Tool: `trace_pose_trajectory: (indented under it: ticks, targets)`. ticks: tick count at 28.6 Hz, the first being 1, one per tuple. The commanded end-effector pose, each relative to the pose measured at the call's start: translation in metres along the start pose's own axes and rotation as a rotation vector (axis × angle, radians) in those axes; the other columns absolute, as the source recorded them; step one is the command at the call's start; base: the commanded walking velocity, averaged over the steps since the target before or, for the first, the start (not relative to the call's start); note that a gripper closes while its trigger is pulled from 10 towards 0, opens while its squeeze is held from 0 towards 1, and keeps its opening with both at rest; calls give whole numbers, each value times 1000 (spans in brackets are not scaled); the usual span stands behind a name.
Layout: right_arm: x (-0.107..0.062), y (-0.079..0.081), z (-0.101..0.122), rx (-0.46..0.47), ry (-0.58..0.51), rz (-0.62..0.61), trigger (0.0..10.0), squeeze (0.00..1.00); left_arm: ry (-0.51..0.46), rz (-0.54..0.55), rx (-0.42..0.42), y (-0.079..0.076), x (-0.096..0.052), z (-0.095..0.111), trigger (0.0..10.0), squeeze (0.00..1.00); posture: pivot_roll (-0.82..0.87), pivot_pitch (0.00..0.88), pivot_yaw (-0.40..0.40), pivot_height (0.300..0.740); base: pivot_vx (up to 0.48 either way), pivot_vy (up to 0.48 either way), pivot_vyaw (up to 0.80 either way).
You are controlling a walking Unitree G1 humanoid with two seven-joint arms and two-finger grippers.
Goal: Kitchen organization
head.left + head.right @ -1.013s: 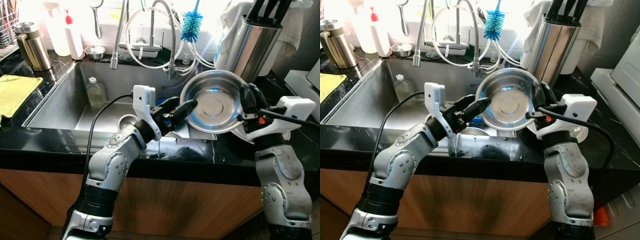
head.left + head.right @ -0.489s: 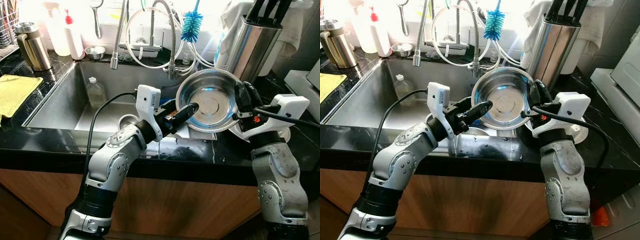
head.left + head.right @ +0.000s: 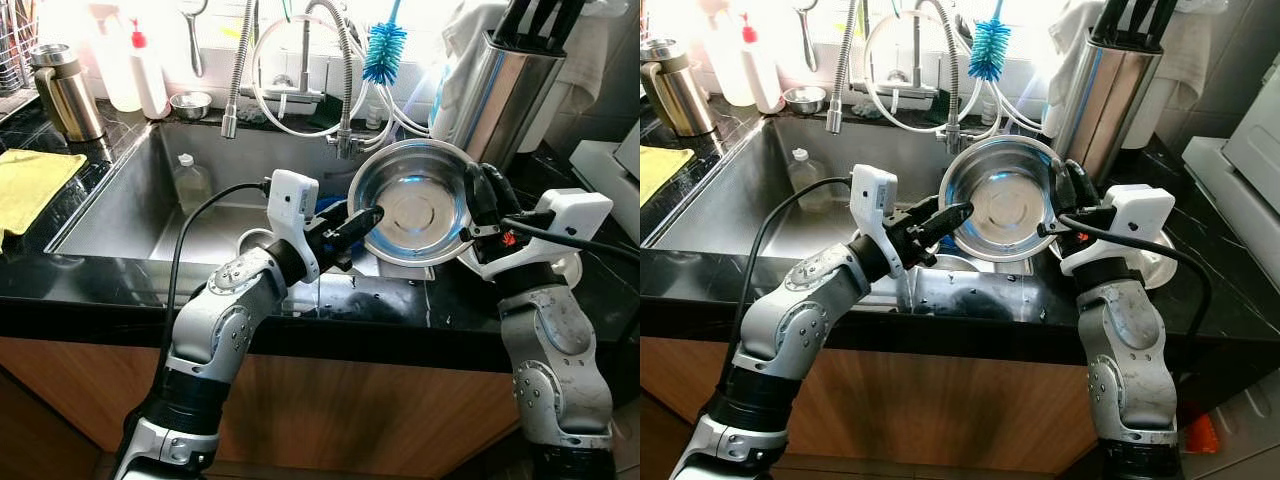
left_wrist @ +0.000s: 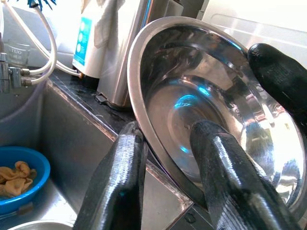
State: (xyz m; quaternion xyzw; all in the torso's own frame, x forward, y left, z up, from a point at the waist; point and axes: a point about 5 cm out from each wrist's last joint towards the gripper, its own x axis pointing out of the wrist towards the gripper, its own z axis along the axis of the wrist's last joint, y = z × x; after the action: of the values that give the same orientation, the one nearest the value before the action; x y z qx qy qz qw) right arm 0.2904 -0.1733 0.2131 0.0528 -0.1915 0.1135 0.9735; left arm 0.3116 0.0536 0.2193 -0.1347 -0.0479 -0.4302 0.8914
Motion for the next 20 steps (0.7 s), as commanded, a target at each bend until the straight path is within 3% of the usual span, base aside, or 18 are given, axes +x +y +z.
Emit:
trace_pose_trajectory:
  ticks: [1,20]
  targets:
    - [5,7,2,-3,-6,36,10000,0,13,-43,16,-9,4,-3,0,0,116,35,-82,740,0,0,0]
    - [7,14,-3,-22,6,67,10000,0,22,-61,12,-11,3,-4,0,0,121,32,-82,740,0,0,0]
